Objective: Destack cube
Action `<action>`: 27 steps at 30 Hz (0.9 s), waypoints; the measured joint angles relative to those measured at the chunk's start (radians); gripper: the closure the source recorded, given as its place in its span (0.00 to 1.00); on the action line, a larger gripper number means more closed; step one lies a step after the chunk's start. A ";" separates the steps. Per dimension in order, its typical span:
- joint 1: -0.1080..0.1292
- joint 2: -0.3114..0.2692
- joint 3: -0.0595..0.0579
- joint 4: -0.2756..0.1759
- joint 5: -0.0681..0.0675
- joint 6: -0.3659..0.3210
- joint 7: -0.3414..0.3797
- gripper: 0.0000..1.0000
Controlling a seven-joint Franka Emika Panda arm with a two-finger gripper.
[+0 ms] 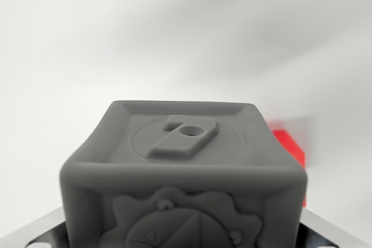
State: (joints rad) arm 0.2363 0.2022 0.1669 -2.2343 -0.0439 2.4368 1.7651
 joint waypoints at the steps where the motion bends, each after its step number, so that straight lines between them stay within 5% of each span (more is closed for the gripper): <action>1: 0.000 0.006 -0.001 0.008 -0.001 -0.002 0.004 1.00; 27: 0.009 0.126 -0.020 0.160 -0.017 -0.035 0.089 1.00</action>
State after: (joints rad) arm 0.2456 0.3280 0.1470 -2.0745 -0.0610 2.4015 1.8540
